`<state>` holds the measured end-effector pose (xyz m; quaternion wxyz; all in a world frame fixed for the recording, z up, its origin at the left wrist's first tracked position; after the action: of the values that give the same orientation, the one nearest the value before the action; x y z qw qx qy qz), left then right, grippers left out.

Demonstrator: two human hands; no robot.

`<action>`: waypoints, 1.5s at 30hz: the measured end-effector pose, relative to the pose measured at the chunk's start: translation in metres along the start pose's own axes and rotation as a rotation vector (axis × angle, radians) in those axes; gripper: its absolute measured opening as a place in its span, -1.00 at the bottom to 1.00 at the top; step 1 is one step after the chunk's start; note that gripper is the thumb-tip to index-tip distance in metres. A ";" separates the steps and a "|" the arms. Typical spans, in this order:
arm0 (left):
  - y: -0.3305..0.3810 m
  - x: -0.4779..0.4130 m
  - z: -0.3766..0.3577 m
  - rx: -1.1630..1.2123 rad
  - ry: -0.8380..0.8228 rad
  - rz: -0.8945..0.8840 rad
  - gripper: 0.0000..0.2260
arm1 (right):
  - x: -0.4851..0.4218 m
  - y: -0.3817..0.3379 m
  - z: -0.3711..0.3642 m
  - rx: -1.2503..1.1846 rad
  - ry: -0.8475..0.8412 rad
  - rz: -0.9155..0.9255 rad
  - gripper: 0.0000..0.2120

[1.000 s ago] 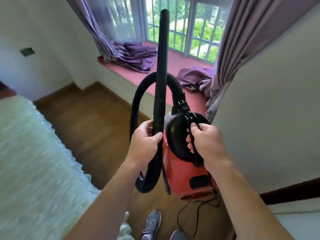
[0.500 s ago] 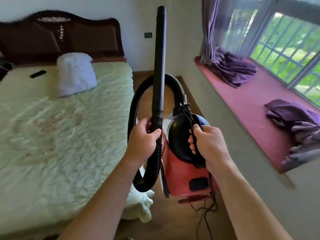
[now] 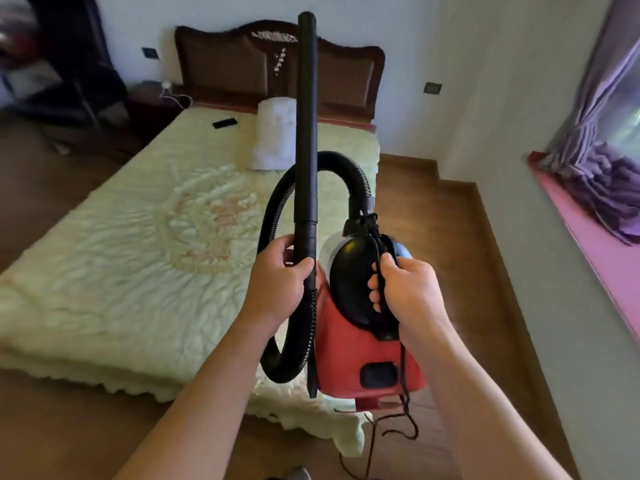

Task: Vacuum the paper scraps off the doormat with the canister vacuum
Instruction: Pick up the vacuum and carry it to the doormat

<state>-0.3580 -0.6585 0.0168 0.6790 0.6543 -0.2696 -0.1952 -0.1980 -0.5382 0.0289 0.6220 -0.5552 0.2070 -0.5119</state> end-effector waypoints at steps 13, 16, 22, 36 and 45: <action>-0.004 0.028 0.172 0.030 0.500 0.022 -0.79 | 0.020 -0.041 -0.173 0.111 -0.505 0.049 -0.70; -0.001 0.044 0.200 0.037 0.643 0.033 -0.77 | 0.026 -0.050 -0.208 0.148 -0.644 0.060 -0.72; 0.011 0.083 0.248 0.073 0.898 0.042 -0.76 | 0.050 -0.072 -0.278 0.195 -0.924 0.108 -0.72; 0.005 0.186 0.382 0.182 1.325 -0.040 -0.78 | 0.175 -0.100 -0.431 0.276 -1.252 0.240 -0.73; -0.009 0.225 0.534 0.222 1.356 -0.048 -0.75 | 0.271 -0.103 -0.560 0.289 -1.248 0.266 -0.73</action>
<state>-0.5139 -1.2161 0.0319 0.6221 0.7034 0.2109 0.2714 -0.5966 -1.0269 0.0398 0.7517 -0.6286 -0.1968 -0.0346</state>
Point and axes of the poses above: each hand's wrist, its own x-axis away from the middle knuckle, its own z-axis out of the back of the hand, y = z × x, the point moved 7 cm from there along -x, towards the middle knuckle, and after that the axes turned 9 degrees about x, right-handed, at the moved point
